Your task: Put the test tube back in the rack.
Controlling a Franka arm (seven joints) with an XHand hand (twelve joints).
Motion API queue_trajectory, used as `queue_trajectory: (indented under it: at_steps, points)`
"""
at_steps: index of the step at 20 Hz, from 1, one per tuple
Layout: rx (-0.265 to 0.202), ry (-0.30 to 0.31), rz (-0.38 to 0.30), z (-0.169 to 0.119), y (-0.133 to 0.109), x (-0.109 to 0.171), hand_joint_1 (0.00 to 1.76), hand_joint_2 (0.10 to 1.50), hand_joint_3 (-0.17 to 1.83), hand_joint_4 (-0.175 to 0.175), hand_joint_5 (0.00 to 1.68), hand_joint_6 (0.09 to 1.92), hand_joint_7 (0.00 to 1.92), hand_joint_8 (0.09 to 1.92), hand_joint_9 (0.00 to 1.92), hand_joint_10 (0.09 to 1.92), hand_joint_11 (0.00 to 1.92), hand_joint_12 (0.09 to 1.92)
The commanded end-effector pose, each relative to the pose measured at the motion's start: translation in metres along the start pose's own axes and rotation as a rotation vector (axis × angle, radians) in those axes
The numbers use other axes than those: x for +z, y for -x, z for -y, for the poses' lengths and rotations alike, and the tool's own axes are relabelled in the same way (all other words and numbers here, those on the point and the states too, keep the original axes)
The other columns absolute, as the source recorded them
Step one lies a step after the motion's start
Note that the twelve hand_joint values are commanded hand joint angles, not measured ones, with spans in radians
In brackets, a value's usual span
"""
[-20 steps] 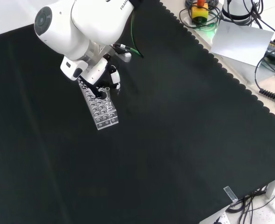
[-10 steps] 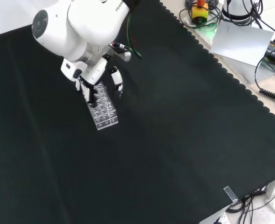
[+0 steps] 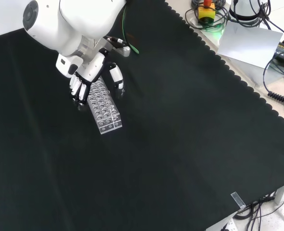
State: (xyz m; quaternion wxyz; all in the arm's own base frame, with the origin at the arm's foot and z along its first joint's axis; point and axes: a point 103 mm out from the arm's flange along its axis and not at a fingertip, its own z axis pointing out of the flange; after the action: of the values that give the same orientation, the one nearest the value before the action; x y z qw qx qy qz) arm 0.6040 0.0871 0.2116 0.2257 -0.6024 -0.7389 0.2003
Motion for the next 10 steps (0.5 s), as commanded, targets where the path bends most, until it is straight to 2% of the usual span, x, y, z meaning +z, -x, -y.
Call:
queue_trajectory:
  at_steps: [1, 10]
  points:
    - [-0.061, 0.044, -0.020, 0.044, -0.002, -0.029, 0.86, 0.59, 0.44, 0.043, 0.32, 0.12, 0.00, 0.92, 0.20, 1.07, 0.21, 1.55]
    - [-0.089, 0.139, -0.027, 0.101, -0.008, -0.087, 0.84, 0.60, 0.43, 0.047, 0.31, 0.09, 0.00, 0.89, 0.16, 1.07, 0.16, 1.57]
